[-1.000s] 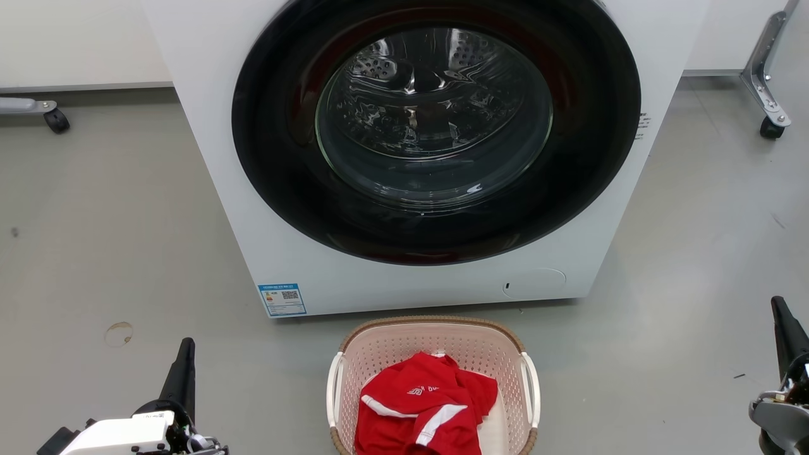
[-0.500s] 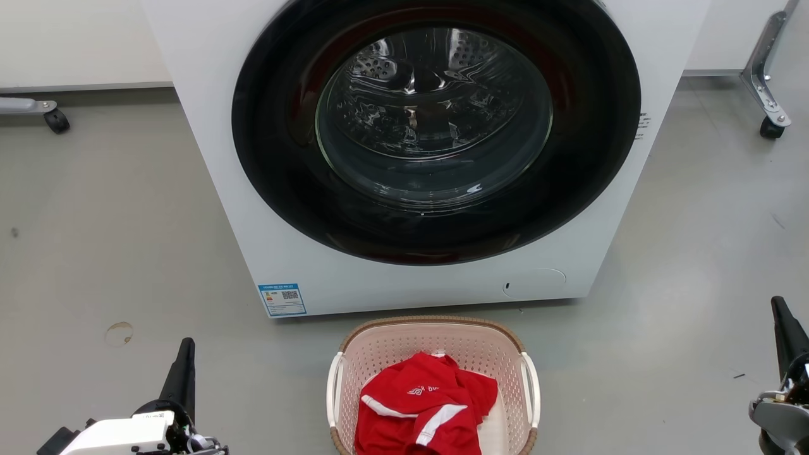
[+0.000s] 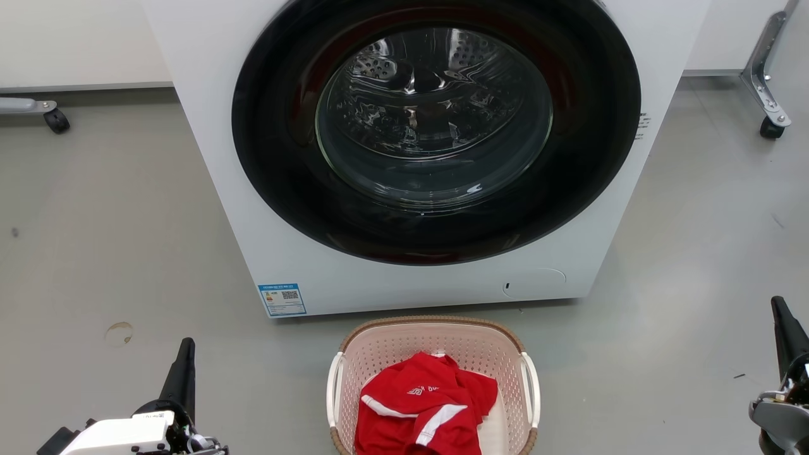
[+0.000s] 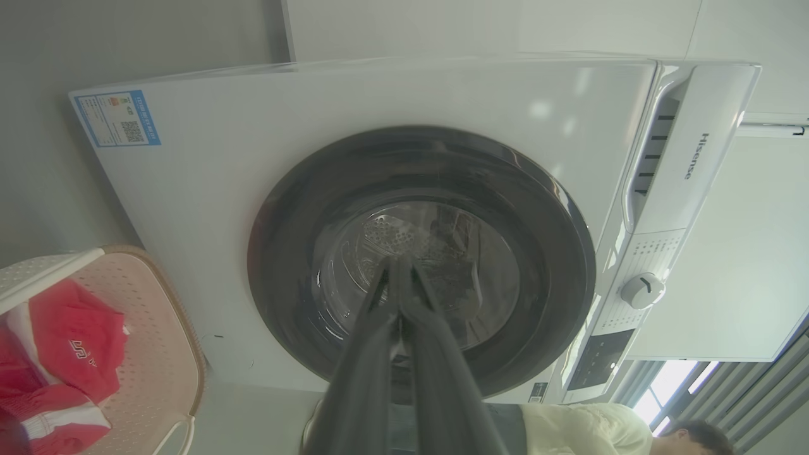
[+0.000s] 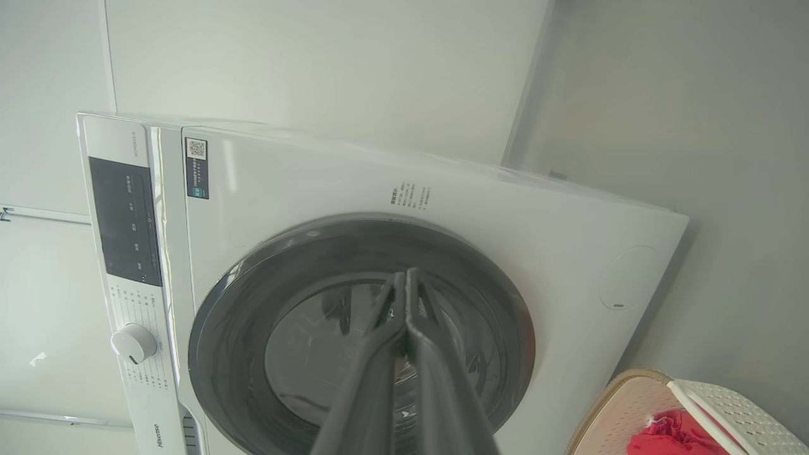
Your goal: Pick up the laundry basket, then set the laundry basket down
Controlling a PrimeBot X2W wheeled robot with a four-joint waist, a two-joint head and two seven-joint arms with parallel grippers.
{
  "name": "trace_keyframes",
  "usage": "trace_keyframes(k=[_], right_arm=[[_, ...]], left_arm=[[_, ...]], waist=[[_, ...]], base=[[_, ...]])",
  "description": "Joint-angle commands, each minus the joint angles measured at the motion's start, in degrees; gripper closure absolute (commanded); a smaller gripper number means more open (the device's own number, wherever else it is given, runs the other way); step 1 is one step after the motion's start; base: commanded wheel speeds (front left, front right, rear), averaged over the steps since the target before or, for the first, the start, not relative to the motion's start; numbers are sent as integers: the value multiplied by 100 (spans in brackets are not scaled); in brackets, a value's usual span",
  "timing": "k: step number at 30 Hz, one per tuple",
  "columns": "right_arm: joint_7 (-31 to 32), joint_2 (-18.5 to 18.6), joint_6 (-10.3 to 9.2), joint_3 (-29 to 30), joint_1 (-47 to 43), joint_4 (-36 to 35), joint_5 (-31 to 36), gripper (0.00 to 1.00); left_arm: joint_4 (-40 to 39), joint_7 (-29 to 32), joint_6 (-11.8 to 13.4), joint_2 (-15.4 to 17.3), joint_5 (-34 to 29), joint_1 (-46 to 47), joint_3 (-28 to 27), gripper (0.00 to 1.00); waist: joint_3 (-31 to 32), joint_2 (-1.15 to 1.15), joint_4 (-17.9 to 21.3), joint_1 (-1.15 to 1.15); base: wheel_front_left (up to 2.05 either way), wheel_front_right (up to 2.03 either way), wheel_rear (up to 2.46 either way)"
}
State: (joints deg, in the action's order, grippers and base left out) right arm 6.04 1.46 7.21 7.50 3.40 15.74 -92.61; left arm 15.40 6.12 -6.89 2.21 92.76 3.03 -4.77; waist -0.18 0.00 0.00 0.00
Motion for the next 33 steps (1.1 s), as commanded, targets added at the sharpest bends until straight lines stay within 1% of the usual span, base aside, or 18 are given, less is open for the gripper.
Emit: trace_keyframes(k=[1, 33], right_arm=[[45, 142, 28, -98, 278, -171, 45, 100], [45, 142, 28, -98, 278, -171, 44, 100]], left_arm=[[-136, 36, -59, 66, -60, 316, -175, 100], [-137, 36, -59, 66, -59, 316, -174, 100]], waist=[[0, 0, 0, 0], [0, 0, 0, 0]], base=[[0, 0, 0], [0, 0, 0]])
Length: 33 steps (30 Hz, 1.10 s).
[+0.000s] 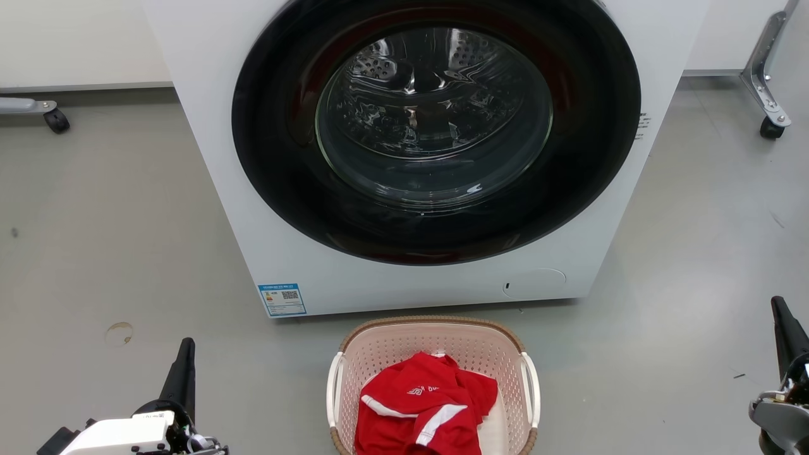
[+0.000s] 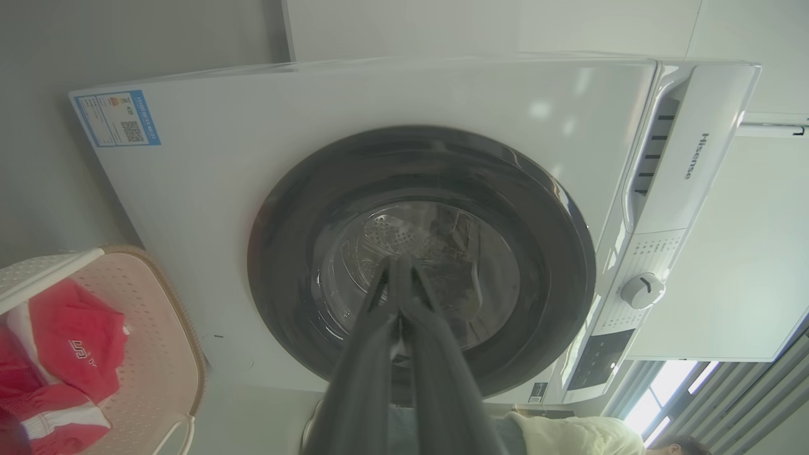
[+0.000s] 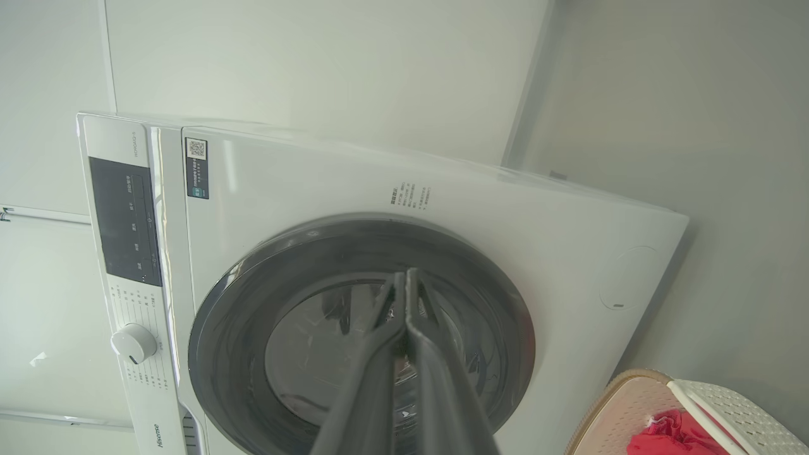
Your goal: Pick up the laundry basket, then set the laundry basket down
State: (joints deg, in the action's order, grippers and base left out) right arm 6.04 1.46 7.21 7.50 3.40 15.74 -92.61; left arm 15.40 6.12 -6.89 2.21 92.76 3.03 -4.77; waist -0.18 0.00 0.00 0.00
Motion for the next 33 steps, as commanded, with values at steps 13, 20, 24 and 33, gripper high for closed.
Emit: trace_keyframes(k=[13, 20, 24, 33], right_arm=[[45, 142, 28, -98, 278, -171, 44, 100], [45, 142, 28, -98, 278, -171, 44, 100], [45, 142, 28, -98, 278, -171, 44, 100], [44, 142, 28, -98, 278, -171, 44, 100]], left_arm=[[-137, 36, -59, 66, -59, 316, -174, 100], [-137, 36, -59, 66, -59, 316, -174, 100], [-137, 36, -59, 66, -59, 316, -174, 100], [-137, 36, -59, 66, -59, 316, -174, 100]], waist=[[0, 0, 0, 0], [0, 0, 0, 0], [0, 0, 0, 0], [0, 0, 0, 0]], base=[[0, 0, 0], [0, 0, 0], [0, 0, 0], [0, 0, 0]])
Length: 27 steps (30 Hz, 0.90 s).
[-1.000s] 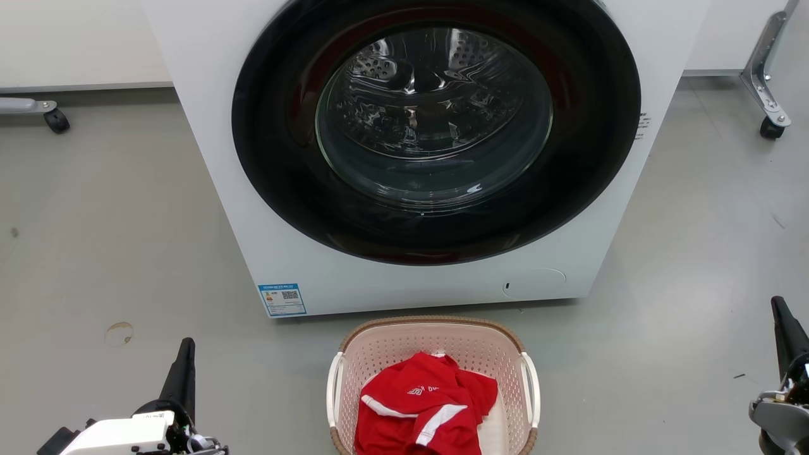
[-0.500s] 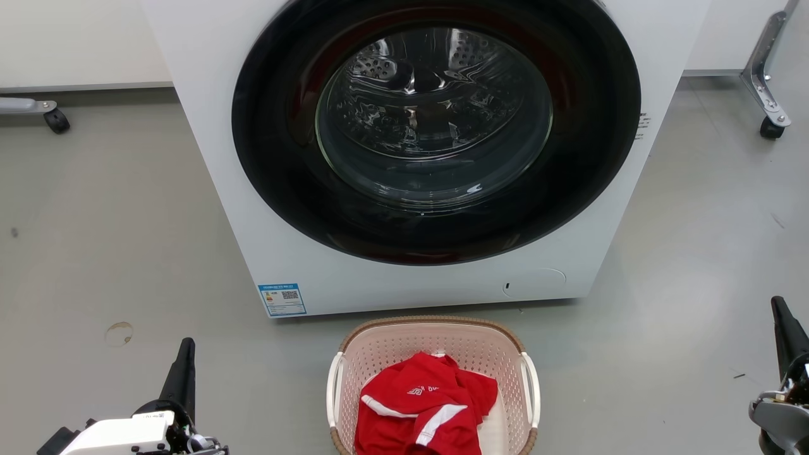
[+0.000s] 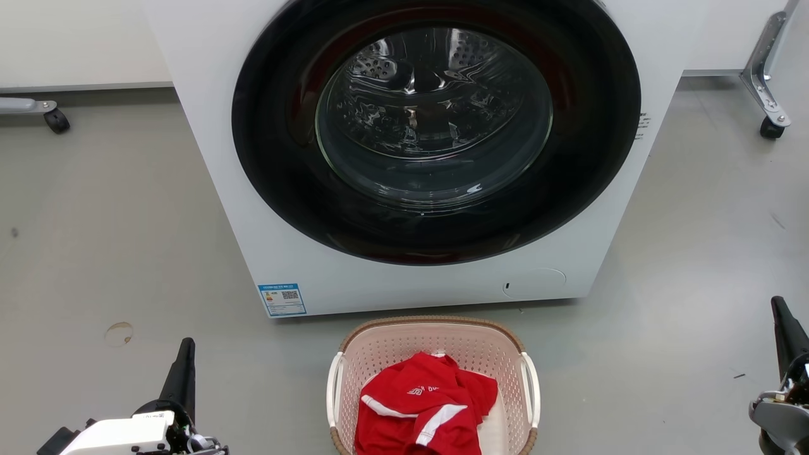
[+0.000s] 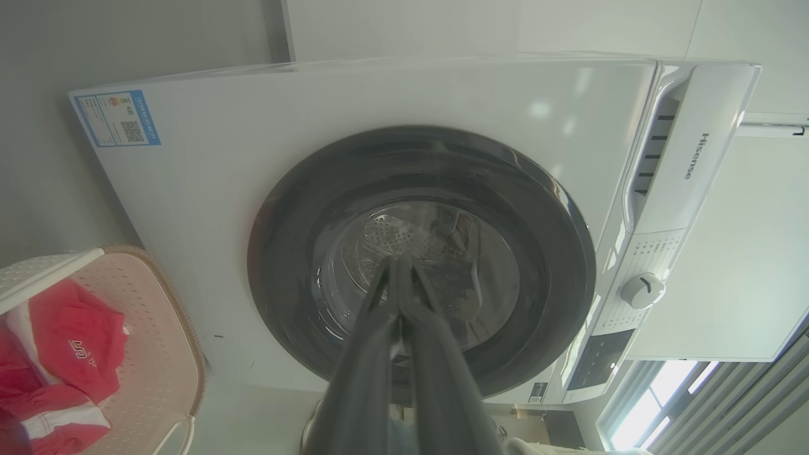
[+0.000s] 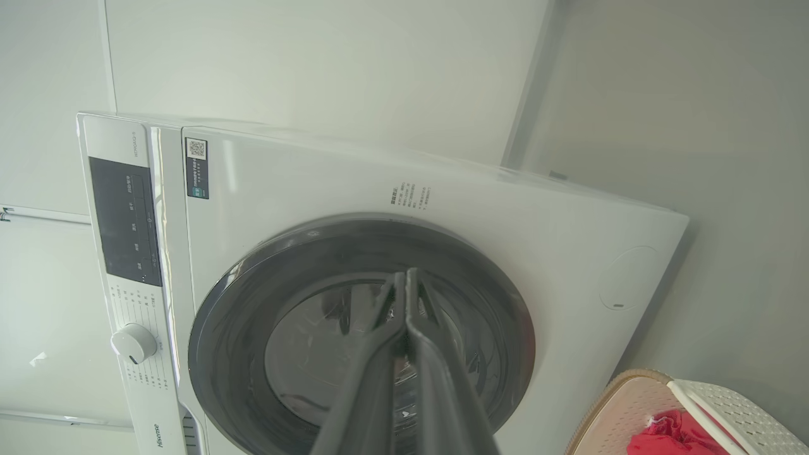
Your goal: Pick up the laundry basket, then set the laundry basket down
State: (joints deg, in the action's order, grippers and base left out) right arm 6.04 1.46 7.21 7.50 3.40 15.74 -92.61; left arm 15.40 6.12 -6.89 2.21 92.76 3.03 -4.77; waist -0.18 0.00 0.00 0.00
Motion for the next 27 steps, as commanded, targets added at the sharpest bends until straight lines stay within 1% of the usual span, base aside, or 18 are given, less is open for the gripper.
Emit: trace_keyframes(k=[1, 27], right_arm=[[44, 142, 28, -98, 278, -171, 44, 100], [44, 142, 28, -99, 278, -171, 44, 100]], left_arm=[[-137, 36, -59, 66, -59, 316, -174, 100], [-137, 36, -59, 66, -59, 316, -174, 100]], waist=[[0, 0, 0, 0], [0, 0, 0, 0]], base=[[0, 0, 0], [0, 0, 0]])
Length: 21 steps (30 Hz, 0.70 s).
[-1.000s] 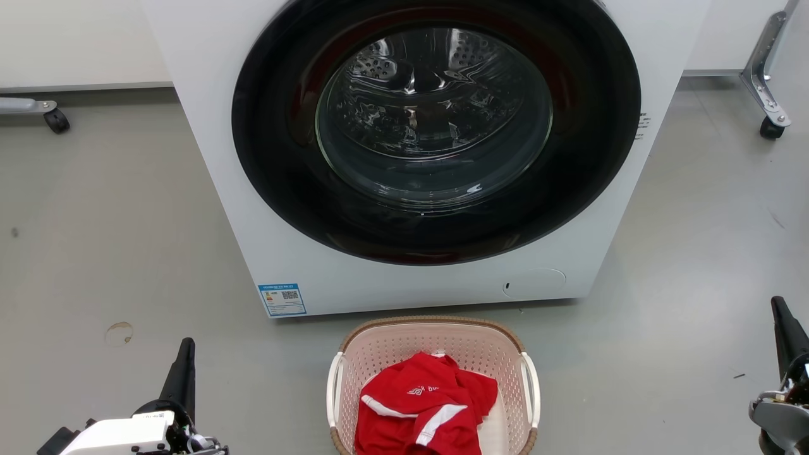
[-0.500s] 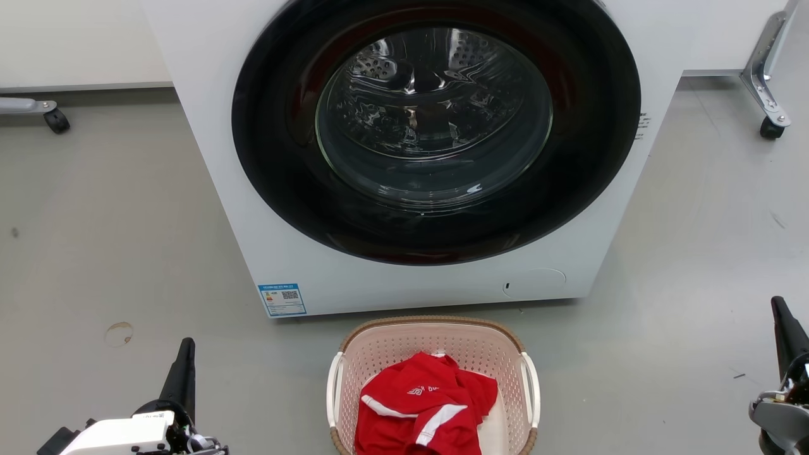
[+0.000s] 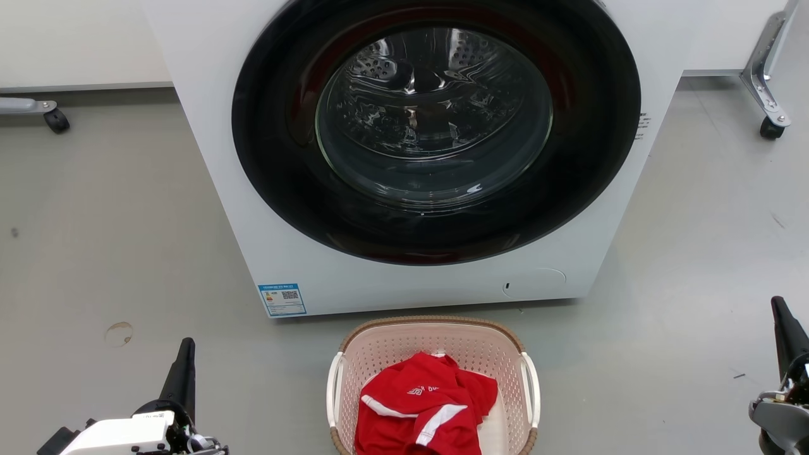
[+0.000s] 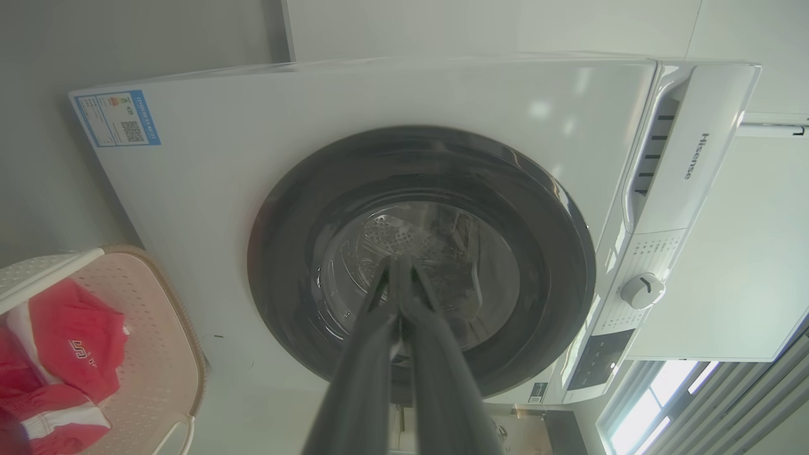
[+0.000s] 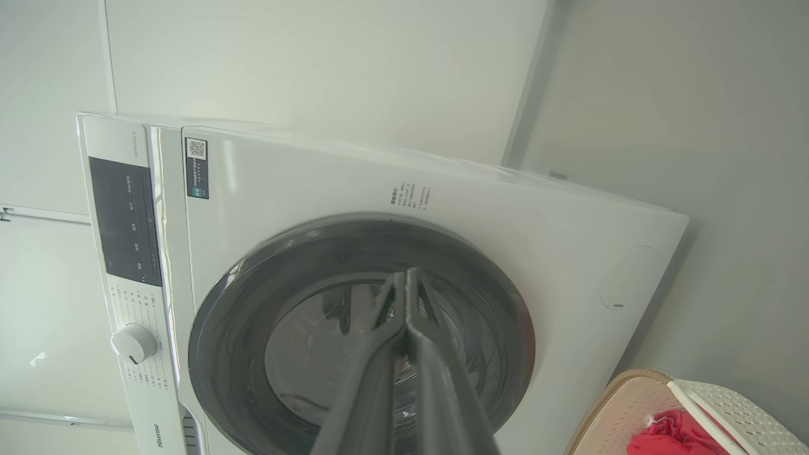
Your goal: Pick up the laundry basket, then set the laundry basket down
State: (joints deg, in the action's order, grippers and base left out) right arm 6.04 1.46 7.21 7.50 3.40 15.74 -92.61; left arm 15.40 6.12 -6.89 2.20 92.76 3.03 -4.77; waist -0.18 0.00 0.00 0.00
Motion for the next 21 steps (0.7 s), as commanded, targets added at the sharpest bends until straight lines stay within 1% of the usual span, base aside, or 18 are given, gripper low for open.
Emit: trace_keyframes(k=[1, 21], right_arm=[[44, 142, 28, -99, 278, -171, 44, 100], [44, 142, 28, -99, 278, -171, 43, 100]], left_arm=[[-137, 35, -59, 67, -59, 316, -174, 100], [-137, 35, -59, 67, -59, 316, -174, 100]], waist=[[0, 0, 0, 0], [0, 0, 0, 0]], base=[[0, 0, 0], [0, 0, 0]])
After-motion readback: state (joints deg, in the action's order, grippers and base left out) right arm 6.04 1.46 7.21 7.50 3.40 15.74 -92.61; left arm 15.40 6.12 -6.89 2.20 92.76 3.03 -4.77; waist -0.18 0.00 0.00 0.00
